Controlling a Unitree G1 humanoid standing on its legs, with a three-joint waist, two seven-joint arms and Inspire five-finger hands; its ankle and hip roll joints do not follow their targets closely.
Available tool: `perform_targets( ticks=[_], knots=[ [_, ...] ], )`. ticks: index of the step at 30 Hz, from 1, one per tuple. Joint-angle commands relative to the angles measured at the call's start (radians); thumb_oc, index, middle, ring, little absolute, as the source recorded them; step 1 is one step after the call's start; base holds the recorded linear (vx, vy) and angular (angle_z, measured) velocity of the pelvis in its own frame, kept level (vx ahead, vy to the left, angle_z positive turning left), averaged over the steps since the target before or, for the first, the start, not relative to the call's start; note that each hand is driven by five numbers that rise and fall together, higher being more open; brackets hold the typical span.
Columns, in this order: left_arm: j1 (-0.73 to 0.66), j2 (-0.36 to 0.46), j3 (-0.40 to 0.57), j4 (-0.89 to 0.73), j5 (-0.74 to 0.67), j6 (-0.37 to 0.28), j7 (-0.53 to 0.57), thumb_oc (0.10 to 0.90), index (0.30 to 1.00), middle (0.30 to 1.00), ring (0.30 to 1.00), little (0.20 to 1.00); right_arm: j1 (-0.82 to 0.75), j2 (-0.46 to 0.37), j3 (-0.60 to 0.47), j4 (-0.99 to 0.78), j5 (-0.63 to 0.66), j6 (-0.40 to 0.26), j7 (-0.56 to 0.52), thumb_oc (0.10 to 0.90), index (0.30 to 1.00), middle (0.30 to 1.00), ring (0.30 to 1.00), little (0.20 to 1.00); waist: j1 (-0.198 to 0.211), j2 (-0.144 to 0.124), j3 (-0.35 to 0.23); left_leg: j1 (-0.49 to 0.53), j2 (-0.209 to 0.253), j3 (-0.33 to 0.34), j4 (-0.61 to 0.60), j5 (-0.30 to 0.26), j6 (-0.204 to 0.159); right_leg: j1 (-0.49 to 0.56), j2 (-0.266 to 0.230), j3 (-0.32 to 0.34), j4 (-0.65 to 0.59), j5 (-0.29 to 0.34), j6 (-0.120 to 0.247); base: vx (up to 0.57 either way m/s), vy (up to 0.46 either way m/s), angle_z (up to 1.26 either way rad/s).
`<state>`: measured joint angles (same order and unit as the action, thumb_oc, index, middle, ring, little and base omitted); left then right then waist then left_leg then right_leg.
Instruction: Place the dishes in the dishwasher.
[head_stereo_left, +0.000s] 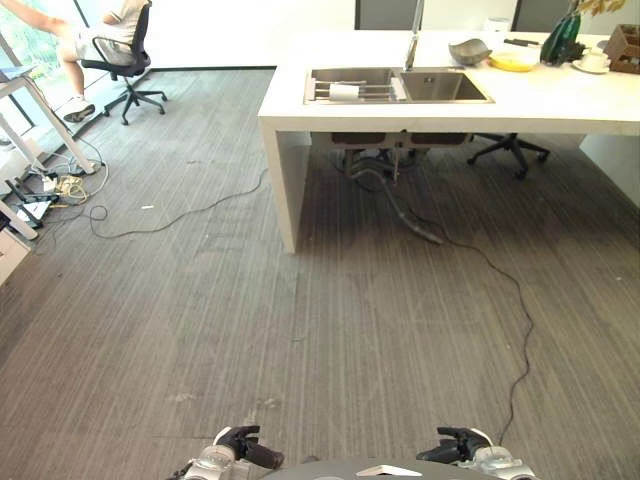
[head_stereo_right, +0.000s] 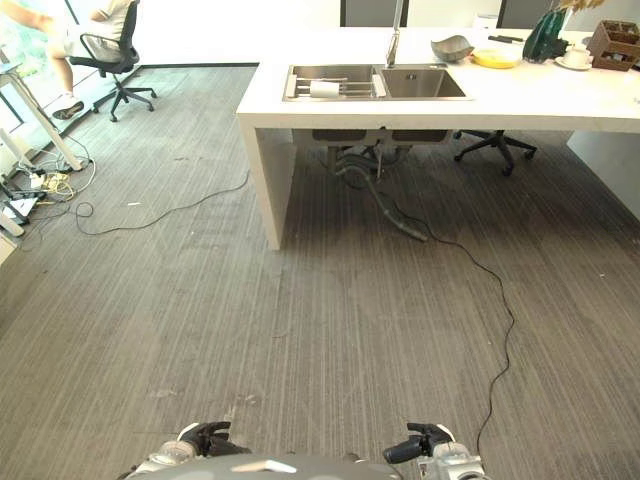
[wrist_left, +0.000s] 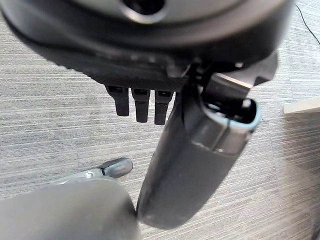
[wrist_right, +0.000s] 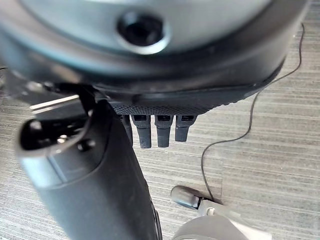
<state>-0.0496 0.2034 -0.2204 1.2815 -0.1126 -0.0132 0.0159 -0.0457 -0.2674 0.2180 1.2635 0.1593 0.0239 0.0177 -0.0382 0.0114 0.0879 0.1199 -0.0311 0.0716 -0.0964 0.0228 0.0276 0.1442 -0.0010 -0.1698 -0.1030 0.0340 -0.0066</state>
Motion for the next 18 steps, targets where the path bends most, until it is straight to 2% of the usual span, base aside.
perform_targets(
  ticks=[1, 18],
  knots=[
    [-0.068, 0.001, -0.025, 0.049, -0.009, -0.02, 0.004, 0.8, 0.9, 0.9, 0.9, 0.9, -0.07, -0.026, 0.015, 0.047, 0.007, -0.018, -0.006, 0.8, 0.9, 0.9, 0.9, 0.9, 0.006, 0.003, -0.009, 0.036, 0.037, 0.01, 0.009, -0.103, -0.082, -0.002, -0.078, 0.023, 0.016, -0.081, 0.139, 0.0, 0.0, 0.0],
    [-0.039, -0.006, -0.019, 0.079, 0.019, -0.005, -0.006, 0.8, 0.9, 0.9, 0.9, 0.9, -0.023, 0.006, 0.019, 0.085, 0.004, 0.001, 0.023, 0.8, 0.9, 0.9, 0.9, 0.9, 0.003, -0.003, 0.009, 0.013, 0.033, 0.009, 0.009, -0.1, -0.081, -0.022, -0.083, 0.016, 0.023, -0.079, 0.141, 0.0, 0.0, 0.0]
  ],
)
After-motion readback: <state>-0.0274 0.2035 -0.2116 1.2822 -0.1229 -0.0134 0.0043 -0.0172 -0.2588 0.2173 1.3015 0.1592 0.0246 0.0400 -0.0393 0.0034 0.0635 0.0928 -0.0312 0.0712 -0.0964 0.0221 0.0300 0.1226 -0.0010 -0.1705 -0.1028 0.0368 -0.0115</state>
